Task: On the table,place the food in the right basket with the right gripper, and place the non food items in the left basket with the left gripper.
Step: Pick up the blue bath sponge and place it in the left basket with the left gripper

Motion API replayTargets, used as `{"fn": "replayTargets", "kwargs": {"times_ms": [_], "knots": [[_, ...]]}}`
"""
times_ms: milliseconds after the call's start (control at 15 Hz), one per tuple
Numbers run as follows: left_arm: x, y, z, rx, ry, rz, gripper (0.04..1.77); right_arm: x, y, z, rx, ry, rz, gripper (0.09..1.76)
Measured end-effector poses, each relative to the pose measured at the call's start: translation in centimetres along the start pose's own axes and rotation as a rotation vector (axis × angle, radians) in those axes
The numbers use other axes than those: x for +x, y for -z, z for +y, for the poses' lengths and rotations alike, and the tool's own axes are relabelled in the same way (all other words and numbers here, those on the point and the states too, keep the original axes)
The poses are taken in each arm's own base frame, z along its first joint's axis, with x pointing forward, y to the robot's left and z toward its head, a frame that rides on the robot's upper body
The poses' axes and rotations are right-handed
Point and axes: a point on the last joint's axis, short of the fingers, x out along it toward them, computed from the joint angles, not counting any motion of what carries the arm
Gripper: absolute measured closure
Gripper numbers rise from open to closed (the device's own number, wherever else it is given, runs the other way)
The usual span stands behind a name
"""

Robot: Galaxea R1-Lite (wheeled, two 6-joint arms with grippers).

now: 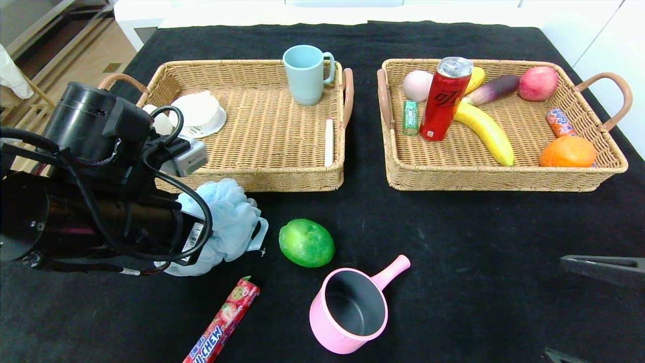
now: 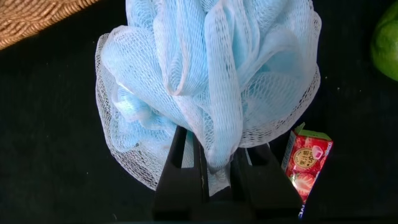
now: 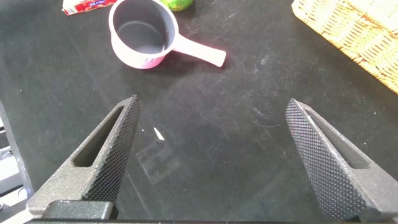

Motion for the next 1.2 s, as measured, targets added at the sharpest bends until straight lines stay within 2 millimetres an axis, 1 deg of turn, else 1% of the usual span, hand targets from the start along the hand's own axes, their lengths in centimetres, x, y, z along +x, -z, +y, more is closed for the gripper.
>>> {"fn": "replayTargets", "kwargs": {"times_ms": [267,400,667,867,1000,1200], "knots": [[0.0,0.0,0.0,0.007,0.001,-0.001,1.51,0.0,0.0,0.0,0.002,-0.012,-0.002,0.14],[-0.6,-0.1,0.1,0.006,0.007,-0.016,1.51,0.0,0.0,0.0,0.004,-0.019,-0.004,0.14],[-3.1,0.0,0.6,0.005,0.012,-0.076,1.51,0.1,0.0,0.0,0.006,-0.019,0.0,0.14],[-5.6,0.2,1.2,-0.001,0.006,-0.134,1.51,0.2,0.1,0.0,0.007,-0.02,0.005,0.14],[-7.2,-0.2,1.7,-0.016,0.001,-0.188,1.52,0.2,0.2,0.0,0.008,-0.021,0.009,0.14],[-9.0,-0.9,2.2,-0.03,-0.003,-0.243,1.52,0.3,0.3,0.0,0.008,-0.022,0.011,0.14]]}}
